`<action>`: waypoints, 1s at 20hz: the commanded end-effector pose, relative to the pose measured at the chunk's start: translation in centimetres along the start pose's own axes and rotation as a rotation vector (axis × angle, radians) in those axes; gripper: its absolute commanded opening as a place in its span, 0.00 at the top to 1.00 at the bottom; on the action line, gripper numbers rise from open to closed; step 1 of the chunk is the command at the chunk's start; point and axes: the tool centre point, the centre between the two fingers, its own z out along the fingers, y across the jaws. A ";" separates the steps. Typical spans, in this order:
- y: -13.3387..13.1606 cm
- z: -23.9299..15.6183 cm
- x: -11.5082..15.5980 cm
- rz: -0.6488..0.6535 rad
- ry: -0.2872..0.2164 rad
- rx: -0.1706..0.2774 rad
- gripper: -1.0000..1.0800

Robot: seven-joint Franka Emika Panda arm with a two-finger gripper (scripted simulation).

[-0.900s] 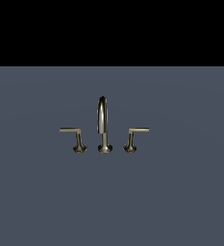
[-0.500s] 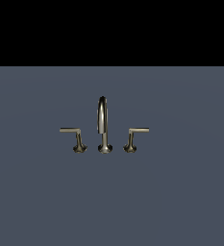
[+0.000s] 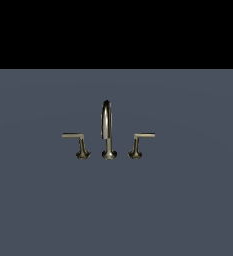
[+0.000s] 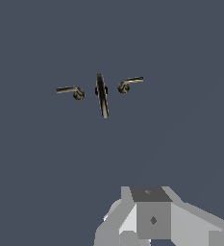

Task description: Turn on the faucet by rotating a designated handle.

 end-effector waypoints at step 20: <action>-2.1 14.2 10.1 0.552 -0.018 0.014 1.00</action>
